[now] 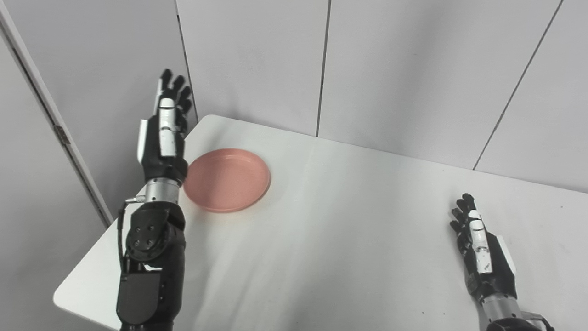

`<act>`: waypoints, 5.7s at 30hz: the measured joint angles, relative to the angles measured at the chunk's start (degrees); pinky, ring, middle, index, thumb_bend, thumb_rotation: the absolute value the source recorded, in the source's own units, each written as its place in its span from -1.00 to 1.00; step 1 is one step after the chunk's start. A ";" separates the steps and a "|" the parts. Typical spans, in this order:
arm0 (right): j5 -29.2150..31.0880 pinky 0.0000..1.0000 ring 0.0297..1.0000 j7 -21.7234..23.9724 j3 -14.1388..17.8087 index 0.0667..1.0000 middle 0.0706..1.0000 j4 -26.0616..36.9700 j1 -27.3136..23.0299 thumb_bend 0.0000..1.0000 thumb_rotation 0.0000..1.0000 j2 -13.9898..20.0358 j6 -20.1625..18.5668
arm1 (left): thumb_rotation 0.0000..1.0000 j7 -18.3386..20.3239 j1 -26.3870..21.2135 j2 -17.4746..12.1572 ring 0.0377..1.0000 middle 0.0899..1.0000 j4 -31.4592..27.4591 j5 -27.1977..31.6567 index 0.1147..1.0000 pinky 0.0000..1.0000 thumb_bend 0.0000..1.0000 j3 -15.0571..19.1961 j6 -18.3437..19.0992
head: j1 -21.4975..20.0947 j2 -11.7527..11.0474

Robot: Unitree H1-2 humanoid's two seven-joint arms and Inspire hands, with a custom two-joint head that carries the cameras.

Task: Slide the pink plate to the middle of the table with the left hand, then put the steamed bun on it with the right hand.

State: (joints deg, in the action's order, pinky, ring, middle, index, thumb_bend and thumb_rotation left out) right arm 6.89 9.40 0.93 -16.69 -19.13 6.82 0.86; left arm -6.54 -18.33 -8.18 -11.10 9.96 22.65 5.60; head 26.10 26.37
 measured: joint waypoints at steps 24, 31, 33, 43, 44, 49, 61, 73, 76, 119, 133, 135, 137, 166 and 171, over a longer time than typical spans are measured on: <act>-0.45 1.00 0.98 -0.13 0.15 1.00 0.97 0.46 0.14 -0.72 1.00 -0.12 -0.10 | 1.00 -0.70 -0.36 -3.32 0.94 0.94 13.64 7.12 0.97 1.00 -0.04 5.30 -4.53 | 0.35 0.53; -0.48 1.00 0.99 -0.10 0.16 1.00 0.98 0.33 0.10 -0.73 1.00 -0.09 -0.09 | 1.00 -0.70 -0.75 -4.29 0.92 0.92 17.54 9.16 0.96 1.00 -0.09 6.38 -4.51 | 0.09 0.79; -0.40 1.00 0.99 -0.07 0.18 1.00 0.99 0.32 0.10 -0.71 1.00 -0.10 -0.09 | 1.00 -0.74 -0.88 -4.49 0.90 0.90 18.64 9.55 0.95 0.96 -0.10 6.52 -4.50 | 0.09 0.79; -0.36 1.00 0.98 -0.01 0.18 1.00 0.98 0.24 0.05 -0.69 1.00 -0.16 -0.09 | 1.00 -1.87 -1.28 -4.73 0.94 0.90 22.52 9.79 0.95 0.99 -0.13 6.25 -4.13 | 0.00 0.97; -0.35 1.00 0.98 -0.01 0.18 1.00 0.98 0.24 0.06 -0.68 1.00 -0.15 -0.09 | 1.00 -1.91 -1.27 -4.70 0.93 0.90 22.99 9.79 0.95 0.98 -0.13 6.22 -4.01 | -0.09 0.97; -0.37 1.00 0.98 0.00 0.18 1.00 0.98 0.29 0.08 -0.69 1.00 -0.15 -0.09 | 1.00 -1.95 -1.34 -4.73 0.91 0.90 24.51 9.74 0.94 0.98 -0.13 5.83 -3.88 | -0.09 0.88; -0.37 1.00 0.98 -0.04 0.25 1.00 0.98 0.47 0.16 -0.70 1.00 -0.15 -0.10 | 1.00 -0.99 -1.76 -5.15 0.90 0.89 31.68 11.02 0.92 0.93 -0.14 4.62 -4.85 | -0.26 1.32; -0.37 1.00 0.96 -0.02 0.35 0.99 0.95 0.32 0.13 -0.67 1.00 -0.20 -0.09 | 1.00 1.41 -4.22 -6.25 0.87 0.86 37.00 12.04 0.89 0.91 -0.16 4.00 -6.94 | -0.35 1.49; -0.37 1.00 0.97 -0.02 0.42 1.00 0.96 0.32 0.13 -0.67 1.00 -0.23 -0.10 | 1.00 1.90 -4.88 -6.66 0.86 0.85 38.51 12.05 0.89 0.91 -0.16 3.51 -7.30 | -0.35 1.58; -1.03 1.00 0.95 -1.14 0.48 0.98 0.94 1.23 0.57 -0.67 1.00 -0.57 -0.62 | 1.00 10.49 -9.78 -0.10 0.84 0.84 43.22 11.67 0.86 0.83 -0.15 -6.99 -8.00 | -2.64 2.37; -1.71 0.99 0.94 -1.99 0.02 0.97 0.94 1.55 0.79 -0.64 1.00 -0.91 -0.64 | 1.00 15.35 -8.24 5.60 0.92 0.91 37.30 12.82 0.93 0.98 -0.16 -12.62 -1.57 | -5.97 3.43; -2.03 0.99 0.94 -2.43 -0.14 0.98 0.94 1.63 0.84 -0.60 1.00 -1.00 -0.63 | 1.00 15.86 -7.98 6.53 0.92 0.92 36.60 13.31 0.94 0.98 -0.19 -12.93 -0.66 | -6.59 3.69; -2.53 0.99 0.93 -2.68 -0.45 0.98 0.94 1.71 0.93 -0.60 1.00 -1.02 -0.63 | 1.00 16.09 -7.88 7.06 0.92 0.93 36.46 13.29 0.95 0.99 -0.19 -13.94 -0.44 | -7.21 3.87; -4.94 0.89 0.88 -6.13 -1.82 0.93 0.89 2.96 1.61 -0.44 1.00 -2.51 -1.23 | 1.00 22.24 -1.54 7.94 0.87 0.88 29.71 12.30 0.87 0.91 -0.14 -23.49 0.58 | -20.99 6.68; -5.53 0.86 0.87 -7.01 -2.04 0.94 0.89 3.20 1.61 -0.42 1.00 -3.07 -1.25 | 1.00 23.04 -1.08 7.45 0.84 0.85 29.24 12.31 0.86 0.88 -0.13 -23.72 0.59 | -24.08 7.03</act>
State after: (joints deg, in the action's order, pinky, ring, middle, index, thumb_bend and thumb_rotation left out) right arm 1.36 2.38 -1.11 -13.50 -17.52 3.75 -0.39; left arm 16.50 -19.41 -0.73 18.14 22.27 -1.07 6.19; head 2.03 33.40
